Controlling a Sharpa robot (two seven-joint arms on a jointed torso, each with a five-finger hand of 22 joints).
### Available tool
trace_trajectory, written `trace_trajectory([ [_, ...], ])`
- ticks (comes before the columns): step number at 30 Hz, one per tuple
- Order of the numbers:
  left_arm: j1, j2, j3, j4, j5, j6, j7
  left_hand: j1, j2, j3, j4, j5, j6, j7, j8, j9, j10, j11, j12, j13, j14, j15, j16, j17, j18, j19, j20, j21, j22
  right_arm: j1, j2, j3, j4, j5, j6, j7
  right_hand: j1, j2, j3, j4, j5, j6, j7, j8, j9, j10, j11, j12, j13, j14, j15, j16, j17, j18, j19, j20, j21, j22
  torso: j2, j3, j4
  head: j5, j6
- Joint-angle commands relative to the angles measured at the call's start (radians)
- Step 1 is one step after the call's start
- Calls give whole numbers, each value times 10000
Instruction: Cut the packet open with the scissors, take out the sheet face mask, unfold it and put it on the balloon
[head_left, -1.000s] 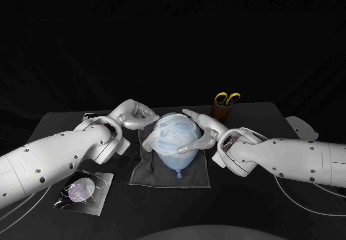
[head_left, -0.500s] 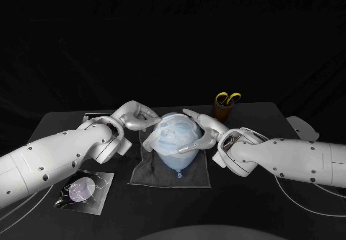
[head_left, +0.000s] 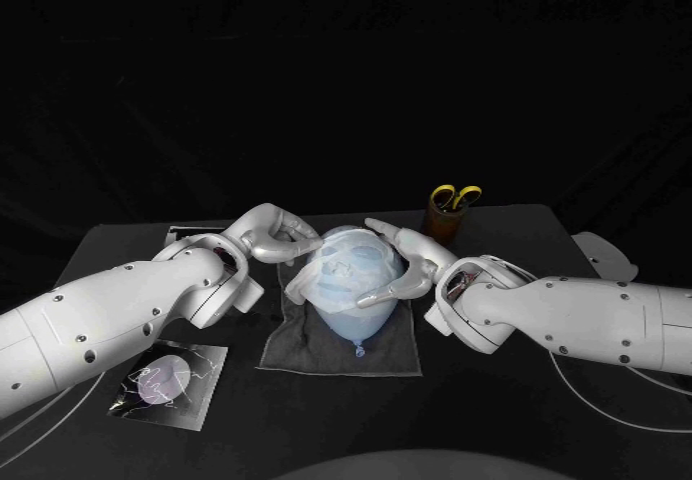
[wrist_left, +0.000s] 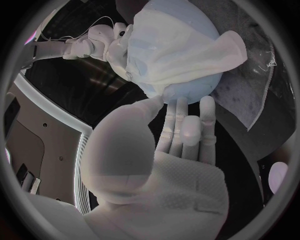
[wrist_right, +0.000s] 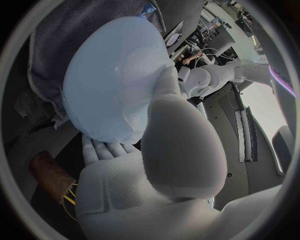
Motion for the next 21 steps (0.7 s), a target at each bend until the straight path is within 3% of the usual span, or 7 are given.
trace_trajectory([
  [1, -6, 15, 0, 77, 35, 479, 69, 57, -41, -52, -6, -15, 81, -12, -53, -16, 12, -15, -36, -16, -87, 0, 34, -10, 121, -8, 78, -50, -10, -80, 30, -61, 10, -37, 431, -190, 113, 6, 50, -21, 60, 39, 970, 60, 9, 21, 12, 31, 12, 74, -17, 19, -16, 83, 89, -8, 33, -5, 2, -6, 3, 8, -9],
  [11, -6, 18, 0, 94, -252, 587, 82, 661, 100, 82, -364, -11, 385, -120, -15, -66, 182, -129, -42, -66, -100, -92, 49, 6, 128, -7, 63, -58, -17, -82, 48, -61, -3, -37, 440, -192, 113, 5, 49, -21, 60, 46, 1000, 65, 13, 27, 12, 50, 9, 77, -17, 18, -17, 83, 89, -8, 32, -12, -1, 2, -4, 24, -42],
  [21, -10, 102, 0, 54, -796, 564, 117, 914, 36, 117, -607, -12, 457, -102, -60, -132, 233, -134, -81, -113, -127, -106, 42, -29, 128, 0, 38, -30, -1, -84, 56, -61, -4, -37, 445, -189, 110, 5, 44, -20, 59, 79, 1020, 78, 31, 23, 11, 58, 5, 80, -17, 18, -17, 83, 94, -8, 33, -10, -1, 0, -5, 21, -48],
])
